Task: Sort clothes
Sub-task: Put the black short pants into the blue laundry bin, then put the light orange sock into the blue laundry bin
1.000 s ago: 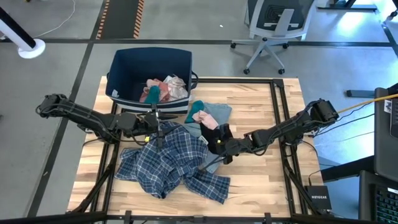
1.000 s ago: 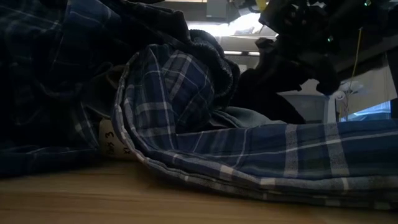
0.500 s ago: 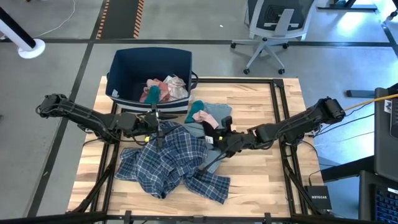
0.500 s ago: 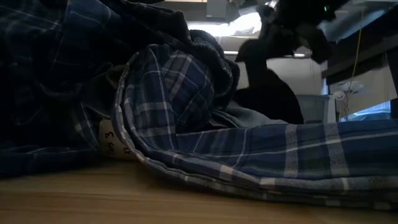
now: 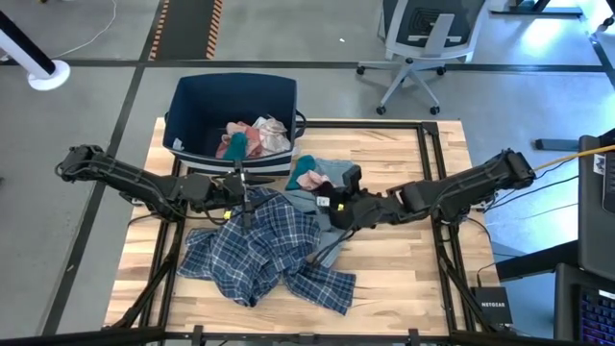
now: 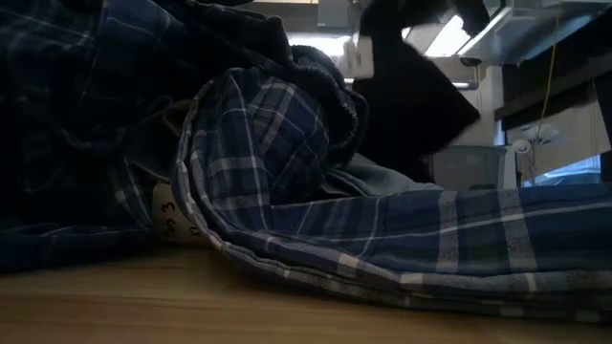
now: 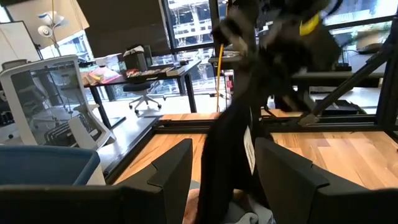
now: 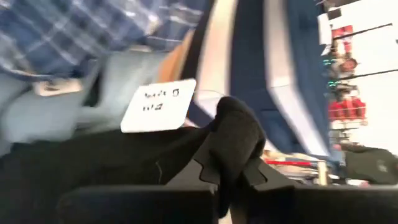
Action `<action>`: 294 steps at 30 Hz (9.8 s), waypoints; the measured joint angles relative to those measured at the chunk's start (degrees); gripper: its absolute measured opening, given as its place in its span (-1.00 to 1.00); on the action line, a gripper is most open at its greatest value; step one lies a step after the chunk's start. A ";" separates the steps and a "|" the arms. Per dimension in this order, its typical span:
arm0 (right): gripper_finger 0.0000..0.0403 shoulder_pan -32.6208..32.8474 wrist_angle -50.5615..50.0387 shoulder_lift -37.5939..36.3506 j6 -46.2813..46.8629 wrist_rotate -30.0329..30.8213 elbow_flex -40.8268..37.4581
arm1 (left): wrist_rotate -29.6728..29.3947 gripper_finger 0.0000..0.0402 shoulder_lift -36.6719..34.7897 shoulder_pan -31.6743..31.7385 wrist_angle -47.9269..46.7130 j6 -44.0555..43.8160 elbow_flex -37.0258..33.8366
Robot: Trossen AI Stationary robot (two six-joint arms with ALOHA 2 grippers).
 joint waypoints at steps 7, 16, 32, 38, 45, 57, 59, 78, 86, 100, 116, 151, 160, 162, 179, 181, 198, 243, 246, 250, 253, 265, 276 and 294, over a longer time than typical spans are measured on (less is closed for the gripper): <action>-0.91 -0.02 0.06 -0.19 -10.01 4.74 9.74 | 0.02 -0.16 0.00 0.00 0.03 0.39 0.01; -0.91 -5.23 3.21 -0.19 -22.08 4.36 19.25 | 0.00 -0.16 0.00 0.00 -0.96 0.10 -0.01; -0.90 -26.84 37.84 1.67 -41.96 -27.17 19.97 | 0.01 -0.16 -0.02 0.00 -9.79 -8.86 0.00; -0.90 -30.94 47.85 5.73 -40.60 -35.91 19.97 | -0.01 -0.16 -0.03 0.00 -10.31 -8.61 0.01; -0.90 -32.89 57.31 12.70 -40.63 -37.46 19.97 | 0.00 -0.16 -0.02 0.00 -9.88 -6.21 0.01; -0.89 -33.80 57.15 27.01 -39.75 -38.95 36.33 | -0.02 -0.16 -0.02 0.00 -10.09 -6.01 0.01; -0.89 -33.80 53.24 28.78 -39.50 -38.91 40.41 | -0.02 -0.16 -0.02 0.00 -10.28 -6.01 0.01; -0.72 -34.16 17.75 31.07 -37.21 -19.60 46.88 | 0.00 -0.16 0.00 0.00 -10.46 -5.33 0.01; -0.12 -34.07 10.45 31.06 -35.84 -19.80 46.88 | 0.00 -0.16 0.00 0.00 -10.78 -5.88 0.01; 0.16 -31.42 -4.23 22.75 -37.48 -21.69 46.88 | -0.02 -0.16 0.00 0.02 -10.73 -6.03 0.01; 0.16 -20.76 -25.67 18.50 -25.73 -30.71 46.92 | 0.00 -0.16 0.00 0.02 -11.07 -7.19 0.01; 0.16 -9.19 -10.37 18.39 -9.83 -26.22 -0.74 | 0.00 -0.16 0.00 0.00 -13.30 -9.26 0.01; 0.16 -14.07 -2.32 18.39 -9.35 -23.33 -10.27 | 0.00 -0.16 0.00 0.00 -13.26 -9.07 0.01; 0.16 -15.28 1.00 18.39 -9.35 -23.37 -12.55 | 0.00 -0.16 0.00 0.00 -13.28 -9.07 0.01; 0.16 -14.24 -2.55 14.69 -0.12 -22.33 -19.23 | -0.01 -0.16 0.00 0.05 -13.25 -9.20 0.01; 0.16 -13.28 -6.35 13.04 1.08 -22.81 -19.41 | -0.02 -0.16 0.00 0.11 -13.26 -9.23 0.01; 0.16 -14.74 12.15 4.78 -5.06 -15.71 -19.22 | -0.07 -0.16 -0.02 1.88 -13.60 -10.14 -0.01; -0.94 -15.73 12.88 0.35 -14.26 1.25 -16.72 | 0.00 -0.16 -0.02 1.87 -13.59 -10.12 -0.01; -0.89 -15.77 13.05 -1.67 -17.15 1.41 -13.53 | -0.01 -0.16 -0.01 1.87 -13.43 -10.12 -0.01; -0.89 -15.77 14.24 -2.07 -23.23 2.16 -8.73 | -0.01 -0.16 -0.01 1.87 -13.44 -10.12 -0.01; -0.91 -15.78 18.36 -1.81 -28.39 1.74 -5.32 | -0.01 -0.16 0.00 1.87 -13.46 -10.12 -0.01; -0.91 -22.86 36.84 -1.60 -40.21 -12.41 6.11 | -0.02 -0.16 -0.01 1.90 -13.44 -8.80 -0.01; -0.91 -32.30 53.16 -0.93 -36.56 -36.68 8.77 | -0.02 -0.16 -0.02 1.92 -13.41 -8.49 -0.01; -0.91 -34.53 67.43 16.93 -33.17 -41.95 19.47 | 0.00 -0.16 0.00 1.95 -13.18 -7.08 -0.01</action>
